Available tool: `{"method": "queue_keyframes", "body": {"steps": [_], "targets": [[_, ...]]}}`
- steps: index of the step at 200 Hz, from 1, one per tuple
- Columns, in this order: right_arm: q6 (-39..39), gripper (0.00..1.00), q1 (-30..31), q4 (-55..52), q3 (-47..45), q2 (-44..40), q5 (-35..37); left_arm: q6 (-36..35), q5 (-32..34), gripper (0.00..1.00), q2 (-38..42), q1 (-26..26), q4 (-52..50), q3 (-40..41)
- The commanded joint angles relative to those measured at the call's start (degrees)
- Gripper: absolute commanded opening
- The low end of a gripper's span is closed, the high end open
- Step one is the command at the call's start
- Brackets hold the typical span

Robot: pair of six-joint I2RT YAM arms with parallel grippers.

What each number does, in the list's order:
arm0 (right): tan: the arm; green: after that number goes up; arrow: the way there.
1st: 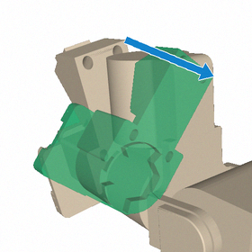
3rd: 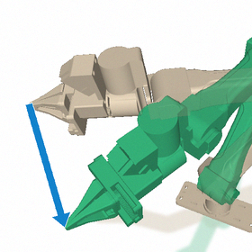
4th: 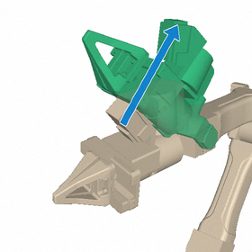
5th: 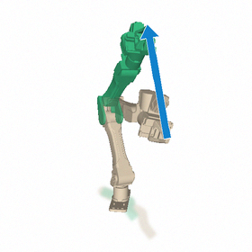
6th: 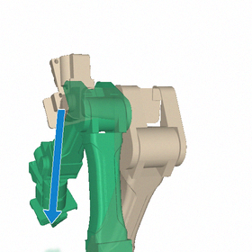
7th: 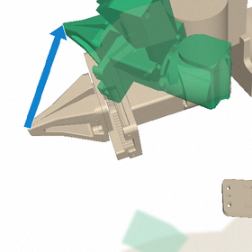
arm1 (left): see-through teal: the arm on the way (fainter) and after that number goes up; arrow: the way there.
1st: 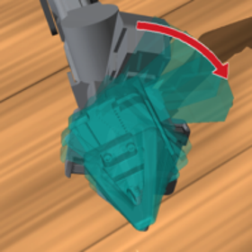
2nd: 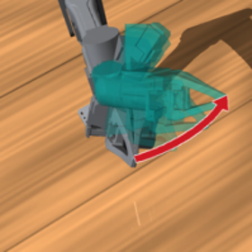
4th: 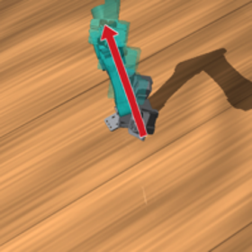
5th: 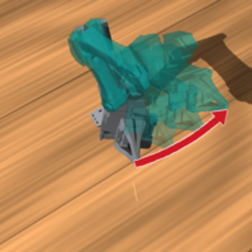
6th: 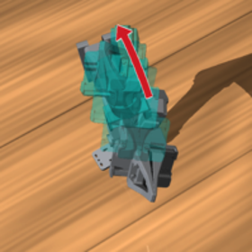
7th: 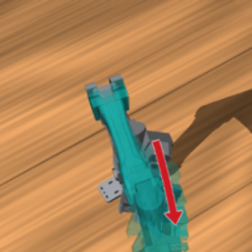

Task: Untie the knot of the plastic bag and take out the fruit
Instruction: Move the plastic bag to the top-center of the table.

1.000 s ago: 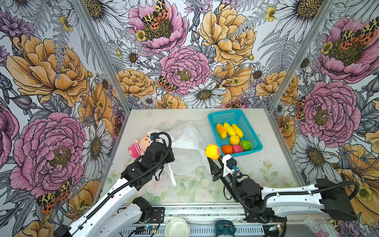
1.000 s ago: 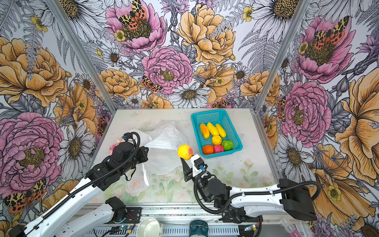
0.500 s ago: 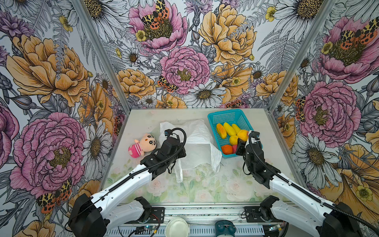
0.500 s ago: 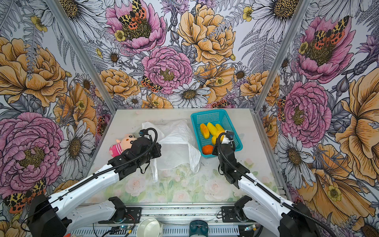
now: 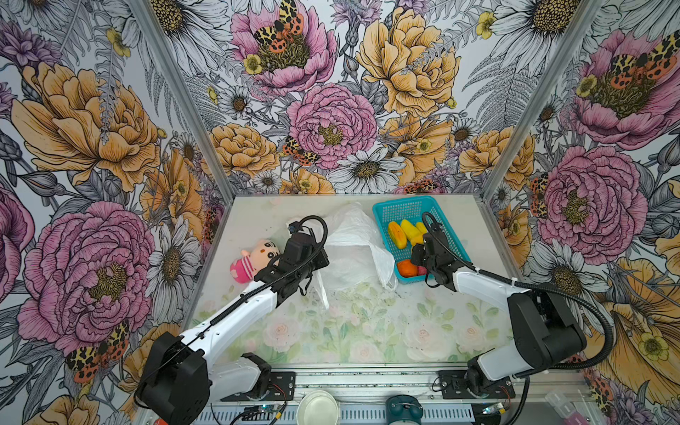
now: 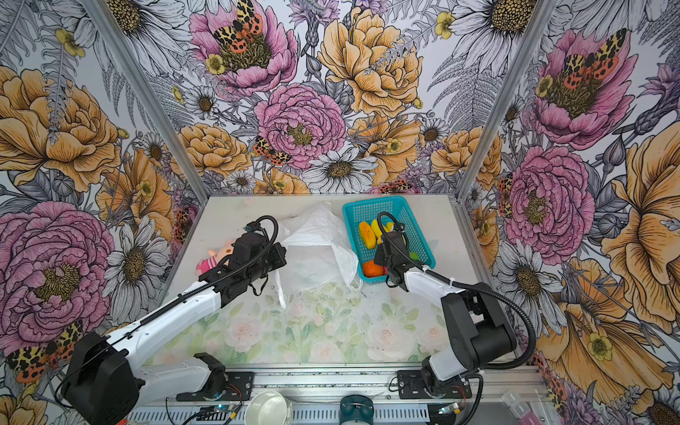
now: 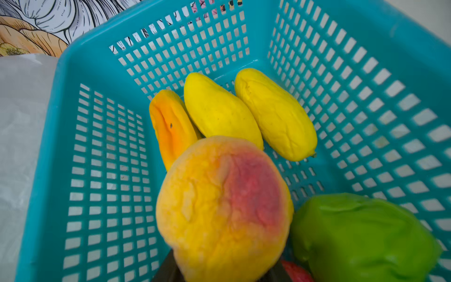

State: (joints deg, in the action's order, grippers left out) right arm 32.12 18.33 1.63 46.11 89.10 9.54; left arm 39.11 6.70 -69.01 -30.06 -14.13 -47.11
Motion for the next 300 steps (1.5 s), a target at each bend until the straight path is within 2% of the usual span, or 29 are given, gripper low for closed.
{"method": "queue_keyframes", "body": {"steps": [1,39,56,102,149,171,202,226,247,276,294,300], "targets": [[0.8,0.27,-1.2,-1.5,3.4,4.5,-3.6,-2.5,-1.2,0.00,-0.2,0.8,0.1,-2.5],[-0.1,0.32,-0.5,-0.6,6.3,9.1,-6.7,-3.1,-0.9,0.00,-0.2,1.6,-0.3,-2.6],[-0.2,0.37,0.2,-0.9,7.0,9.6,-6.0,-3.3,-1.1,0.00,-0.4,1.9,-0.3,-2.7],[-1.4,0.61,1.6,-0.4,5.2,6.4,-2.4,-2.6,-0.2,0.00,-1.2,1.9,0.5,-2.4],[-3.1,0.70,1.8,0.7,3.8,1.9,-0.8,-2.3,0.6,0.00,-2.9,1.9,0.9,-2.9],[-4.4,0.75,2.3,-1.0,4.2,-0.6,2.8,-2.3,0.6,0.00,-3.8,1.9,1.1,-3.3],[-6.3,0.77,2.9,-1.5,5.2,-2.0,7.2,-2.7,0.0,0.00,-5.6,2.0,1.7,-4.4],[-7.2,0.66,3.6,-2.3,7.6,0.5,6.6,-3.2,0.0,0.00,-6.6,1.9,2.1,-5.1],[-7.5,0.61,4.3,-2.3,8.6,2.7,6.3,-3.3,0.7,0.00,-7.1,2.1,3.0,-5.3],[-7.7,0.62,4.3,-2.0,8.3,1.7,6.5,-3.2,1.2,0.00,-7.6,2.5,3.6,-6.2],[-7.6,0.66,4.3,-1.6,7.1,-0.7,7.4,-3.0,1.9,0.00,-8.1,2.8,3.6,-6.8],[-7.5,0.67,4.3,-1.6,6.7,-1.7,7.6,-3.0,1.8,0.07,-8.4,3.0,3.6,-7.2]]}}
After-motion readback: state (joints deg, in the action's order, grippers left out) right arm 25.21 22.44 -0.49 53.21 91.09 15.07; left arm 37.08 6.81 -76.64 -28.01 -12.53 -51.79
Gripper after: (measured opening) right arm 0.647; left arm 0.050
